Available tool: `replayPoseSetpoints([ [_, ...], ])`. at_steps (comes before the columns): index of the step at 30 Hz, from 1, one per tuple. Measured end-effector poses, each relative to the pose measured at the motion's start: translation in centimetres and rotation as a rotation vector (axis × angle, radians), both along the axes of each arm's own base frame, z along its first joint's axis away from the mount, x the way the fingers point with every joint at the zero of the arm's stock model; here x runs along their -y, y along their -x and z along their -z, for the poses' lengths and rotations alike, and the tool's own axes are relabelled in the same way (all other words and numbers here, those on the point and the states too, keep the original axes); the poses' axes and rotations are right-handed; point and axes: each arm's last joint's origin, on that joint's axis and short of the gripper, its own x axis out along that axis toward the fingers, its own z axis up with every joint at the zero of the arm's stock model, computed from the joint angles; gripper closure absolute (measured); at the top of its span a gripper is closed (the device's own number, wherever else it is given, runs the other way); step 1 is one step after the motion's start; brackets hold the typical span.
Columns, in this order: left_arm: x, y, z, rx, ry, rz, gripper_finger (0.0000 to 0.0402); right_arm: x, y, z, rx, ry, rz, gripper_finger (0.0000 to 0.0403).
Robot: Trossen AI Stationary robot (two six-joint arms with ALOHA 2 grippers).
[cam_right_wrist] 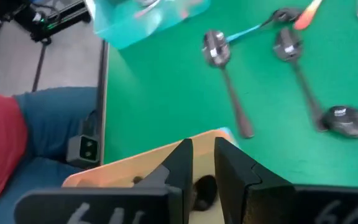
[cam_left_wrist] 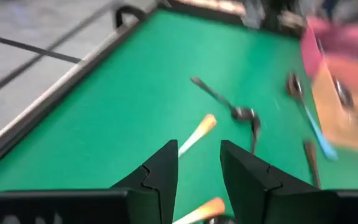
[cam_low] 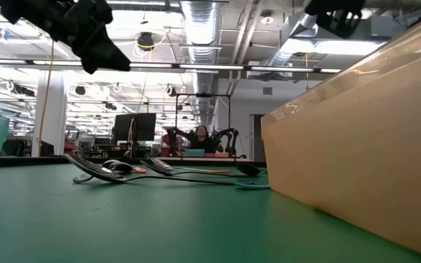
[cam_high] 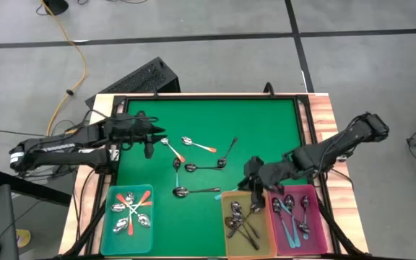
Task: Sort silverware by color (type)
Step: Put the orange spoon into the green bin
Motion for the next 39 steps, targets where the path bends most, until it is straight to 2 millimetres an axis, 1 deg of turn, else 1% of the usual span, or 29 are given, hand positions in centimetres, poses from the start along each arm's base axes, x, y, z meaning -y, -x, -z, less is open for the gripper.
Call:
replayPoseSetpoints([
  [3,-0.3,-1.5,0.5,-0.094,-0.050,0.079,0.0293,1.1,0.5,-0.9,0.034,0.018,0.011,0.0326],
  [7,-0.9,-3.0,1.4,-0.207,-0.124,0.143,0.0277,1.9,0.8,-1.3,0.044,0.067,0.012,0.0326],
  [10,-1.2,-3.9,2.0,-0.269,-0.180,0.193,0.0261,2.3,0.5,-0.9,0.031,0.106,0.016,0.0326],
  [14,-1.6,-4.7,3.2,-0.392,-0.208,0.255,0.0245,2.6,-0.1,-0.3,0.007,0.145,0.005,0.0326],
  [20,-2.0,-6.1,5.1,-0.516,-0.199,0.302,0.0239,2.3,-1.1,0.9,-0.026,0.175,-0.017,0.0326],
  [27,-2.6,-7.4,8.2,-0.689,-0.244,0.373,0.0238,2.0,-1.8,2.2,-0.076,0.176,-0.059,0.0326],
  [31,-2.8,-7.9,10.0,-0.771,-0.245,0.433,0.0239,1.7,-2.3,2.8,-0.093,0.180,-0.080,0.0326],
  [35,-2.9,-8.3,11.8,-0.844,-0.220,0.457,0.0239,1.7,-2.5,3.3,-0.110,0.187,-0.083,0.0326],
  [39,-3.1,-8.6,13.0,-0.895,-0.193,0.481,0.0239,1.8,-2.9,3.6,-0.113,0.202,-0.088,0.0326],
])
